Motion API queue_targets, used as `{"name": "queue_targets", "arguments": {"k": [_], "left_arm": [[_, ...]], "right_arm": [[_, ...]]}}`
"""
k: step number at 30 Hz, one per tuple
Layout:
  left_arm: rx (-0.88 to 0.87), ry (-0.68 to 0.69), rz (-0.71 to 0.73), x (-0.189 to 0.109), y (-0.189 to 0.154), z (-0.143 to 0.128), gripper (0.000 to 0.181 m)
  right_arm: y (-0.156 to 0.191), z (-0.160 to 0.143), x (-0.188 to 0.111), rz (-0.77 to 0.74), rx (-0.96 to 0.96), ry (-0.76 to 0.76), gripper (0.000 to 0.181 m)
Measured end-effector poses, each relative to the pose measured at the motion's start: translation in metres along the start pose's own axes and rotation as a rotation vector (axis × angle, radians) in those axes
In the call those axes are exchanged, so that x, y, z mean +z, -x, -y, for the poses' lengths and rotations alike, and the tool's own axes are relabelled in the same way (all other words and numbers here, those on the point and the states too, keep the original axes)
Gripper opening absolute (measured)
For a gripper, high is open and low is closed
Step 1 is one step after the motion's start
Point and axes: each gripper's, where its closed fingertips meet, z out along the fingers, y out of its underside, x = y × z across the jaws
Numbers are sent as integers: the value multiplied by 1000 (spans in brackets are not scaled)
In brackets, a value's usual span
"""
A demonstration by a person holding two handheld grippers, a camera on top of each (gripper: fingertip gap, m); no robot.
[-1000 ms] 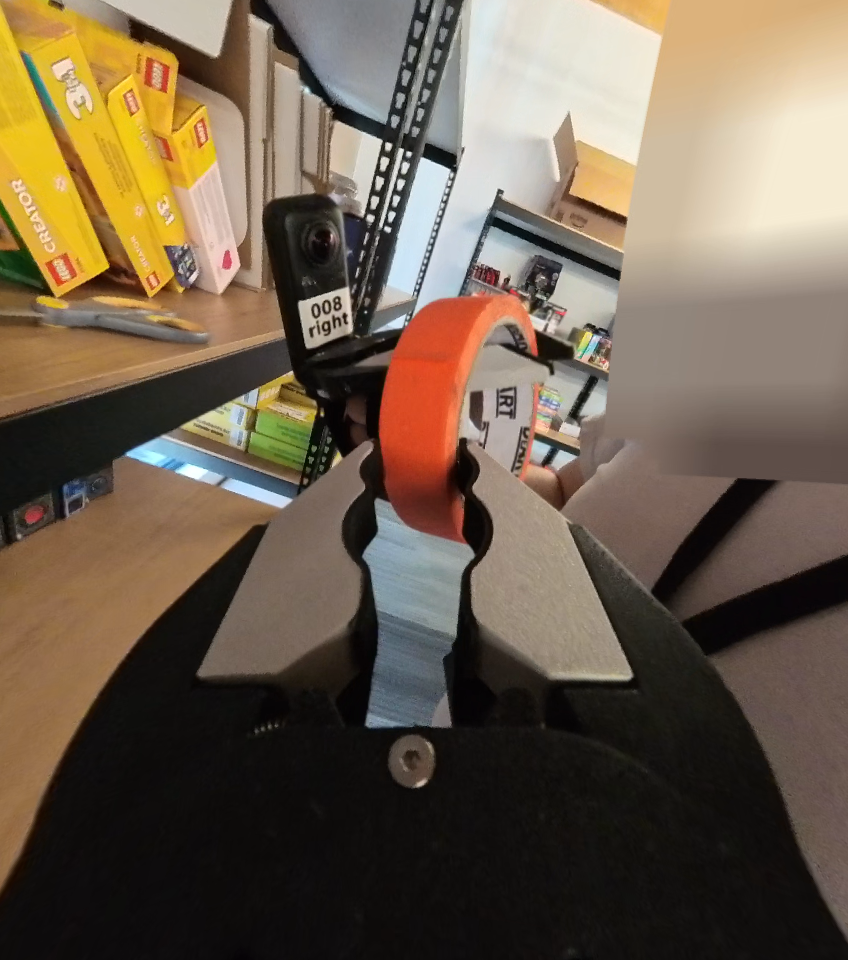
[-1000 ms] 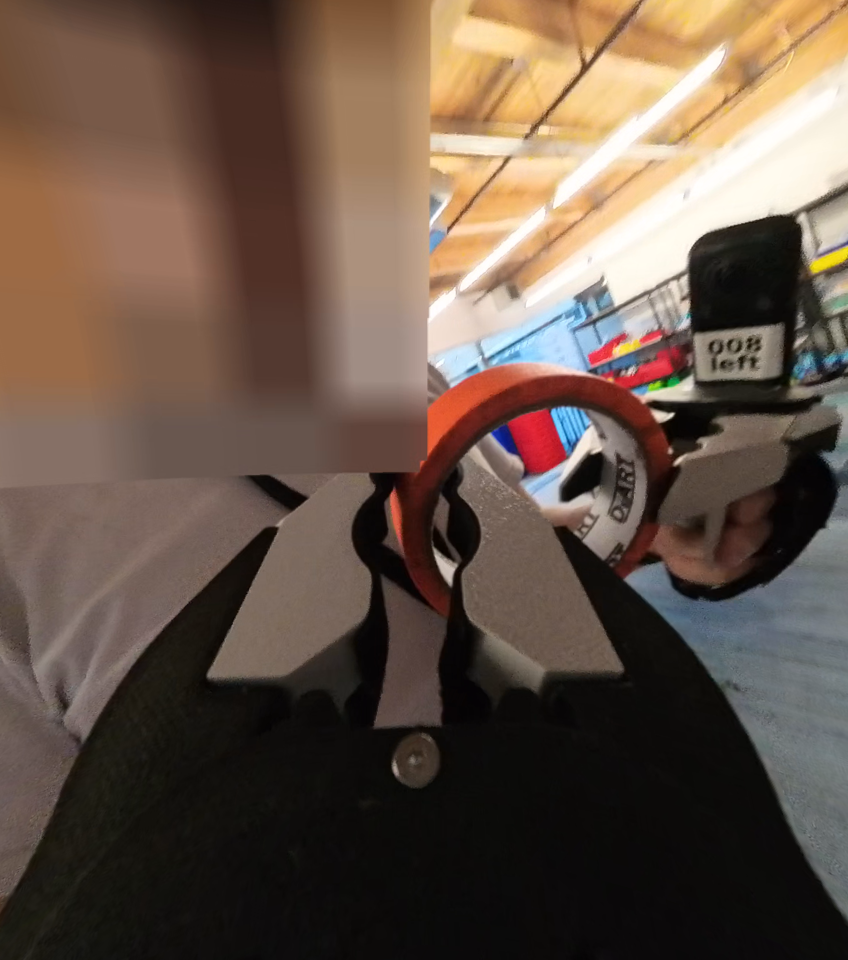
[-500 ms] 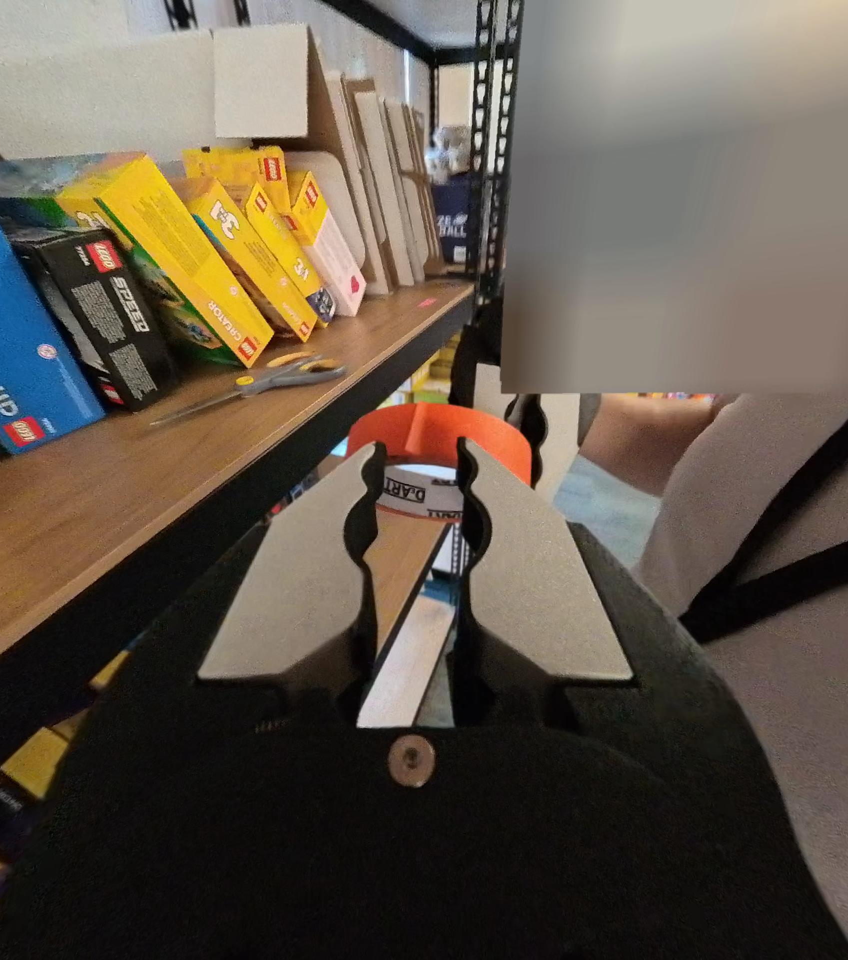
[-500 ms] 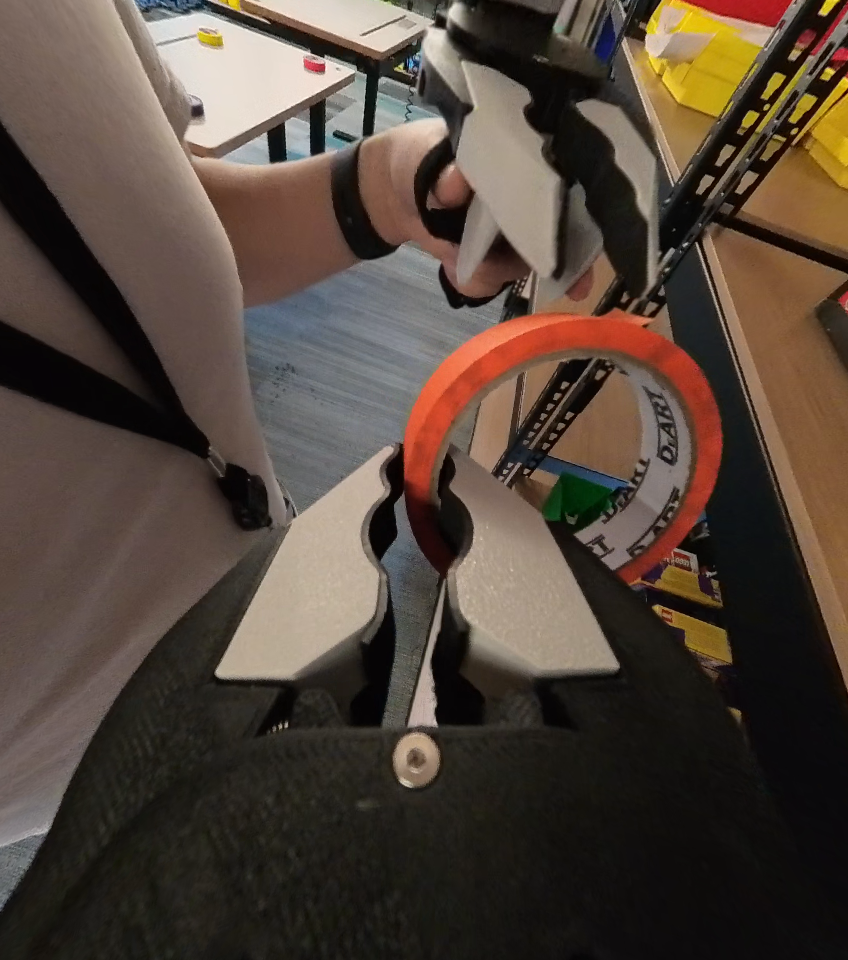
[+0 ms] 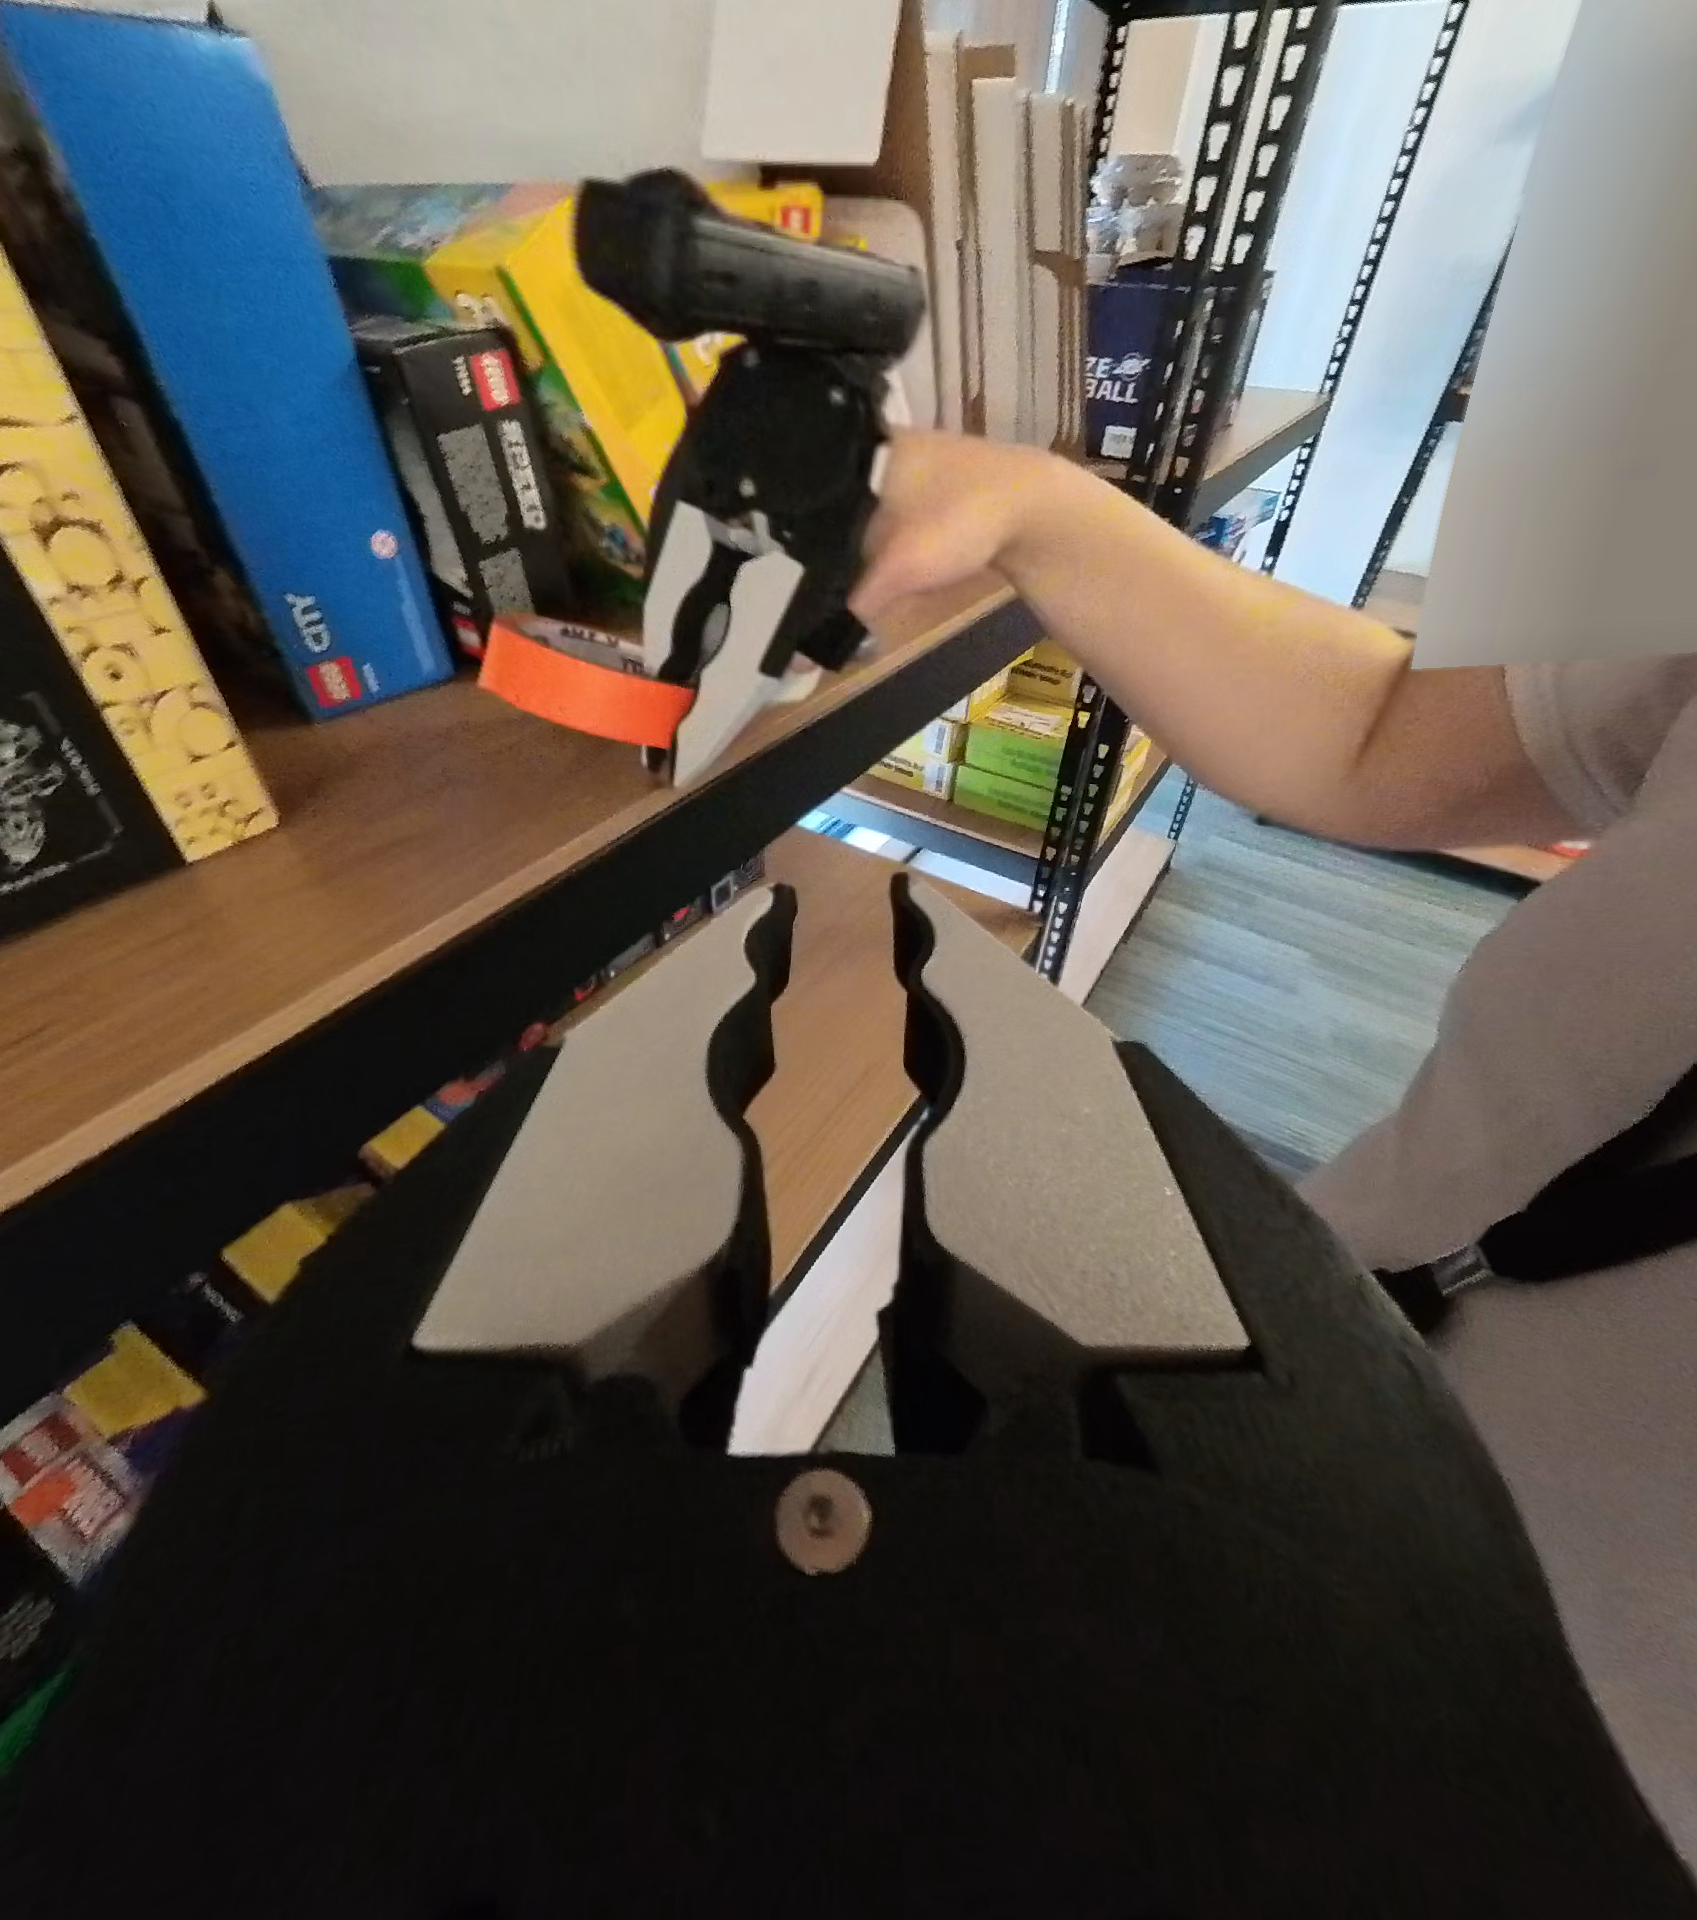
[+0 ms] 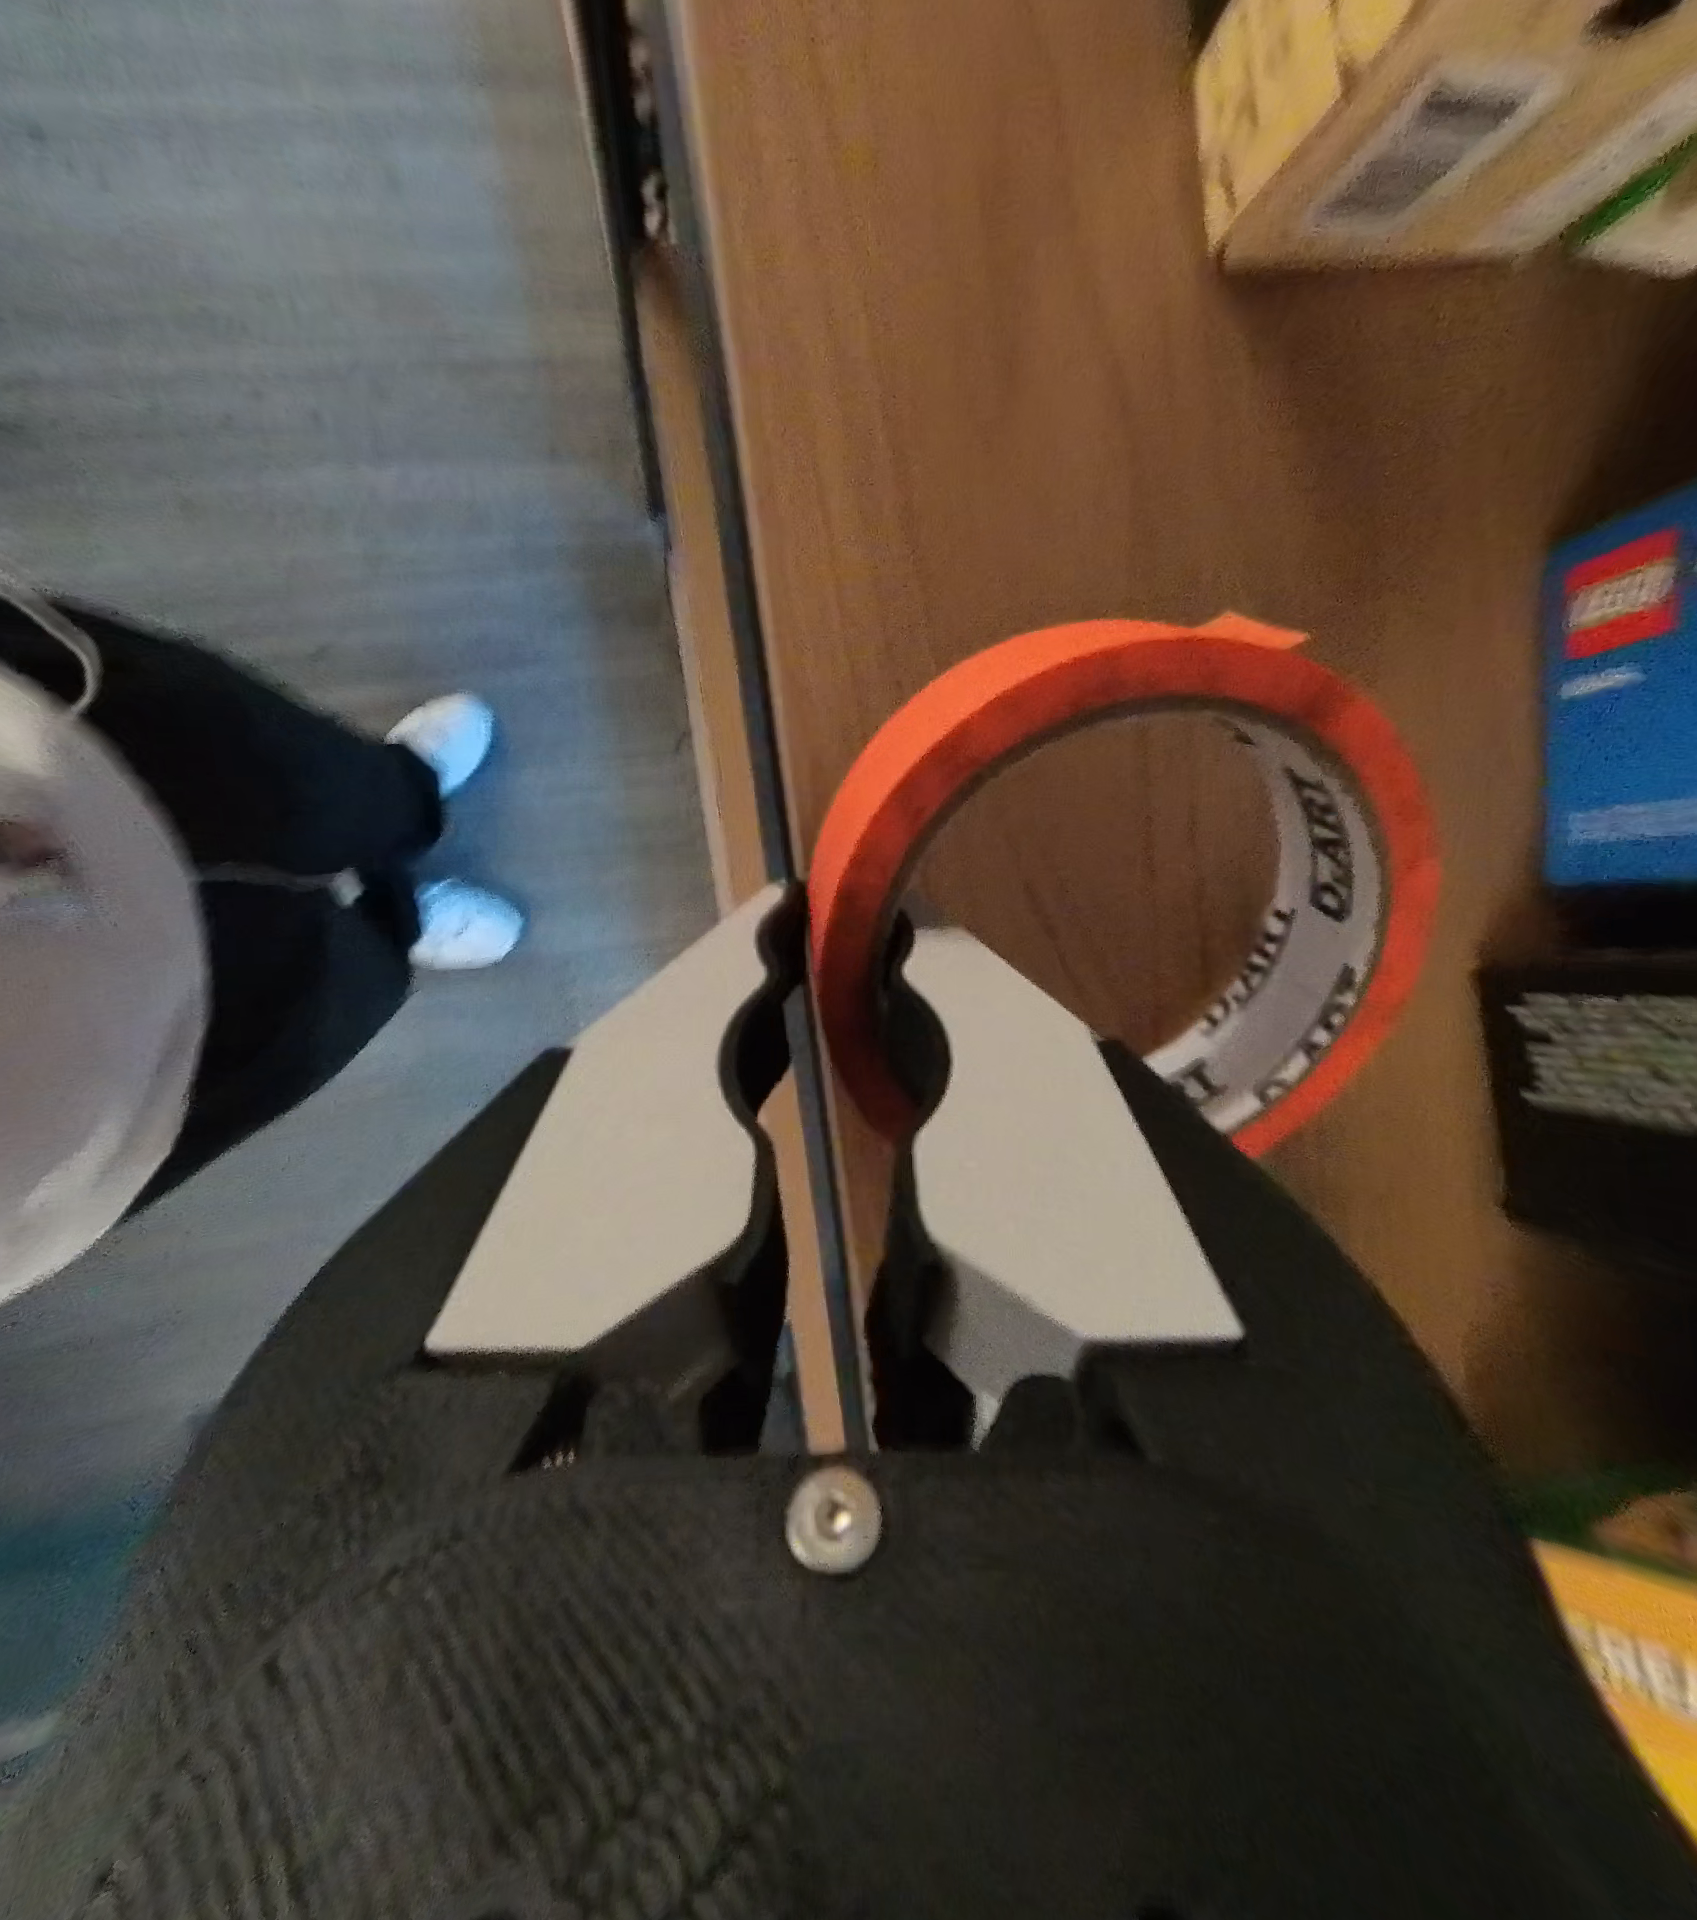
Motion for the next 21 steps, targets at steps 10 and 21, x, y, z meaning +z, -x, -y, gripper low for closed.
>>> {"name": "queue_targets", "arguments": {"k": [10, 21], "left_arm": [[-112, 61, 230, -109, 12, -49, 17], [-363, -71, 776, -414, -11, -137, 14]], "right_arm": [[-38, 33, 4, -198, 95, -82, 43], [15, 232, 13, -676, -58, -405, 43]]}}
